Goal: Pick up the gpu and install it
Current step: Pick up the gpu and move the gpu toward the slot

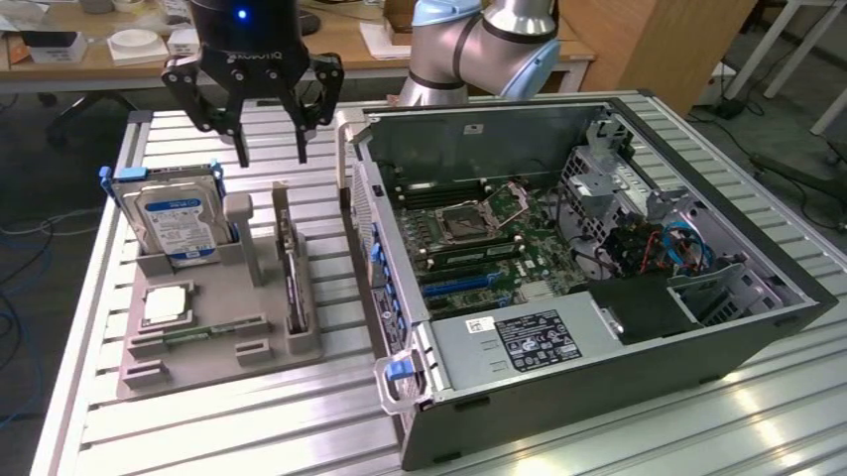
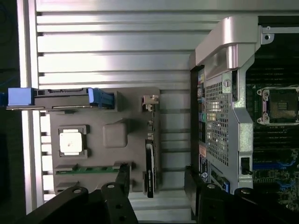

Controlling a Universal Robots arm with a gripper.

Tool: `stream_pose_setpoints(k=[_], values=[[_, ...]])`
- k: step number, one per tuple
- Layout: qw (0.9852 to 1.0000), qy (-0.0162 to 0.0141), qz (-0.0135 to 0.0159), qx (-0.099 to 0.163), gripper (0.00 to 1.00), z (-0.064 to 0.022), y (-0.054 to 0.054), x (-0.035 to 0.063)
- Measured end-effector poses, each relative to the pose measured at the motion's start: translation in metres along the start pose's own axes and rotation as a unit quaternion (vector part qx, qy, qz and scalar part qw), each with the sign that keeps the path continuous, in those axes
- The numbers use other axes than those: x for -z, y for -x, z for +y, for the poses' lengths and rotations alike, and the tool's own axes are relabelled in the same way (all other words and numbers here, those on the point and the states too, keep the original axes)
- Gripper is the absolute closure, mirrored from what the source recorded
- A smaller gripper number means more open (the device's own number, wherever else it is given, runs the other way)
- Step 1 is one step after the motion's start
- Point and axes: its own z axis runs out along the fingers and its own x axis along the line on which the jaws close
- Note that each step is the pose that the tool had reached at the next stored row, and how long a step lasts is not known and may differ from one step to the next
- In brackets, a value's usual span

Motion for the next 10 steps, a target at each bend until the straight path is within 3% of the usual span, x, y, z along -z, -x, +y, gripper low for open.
stream_pose_setpoints(k=[10], values=[[0.9999, 0.0001, 0.0008, 0.012, 0.41, -0.0052, 0.0, -0.0145]])
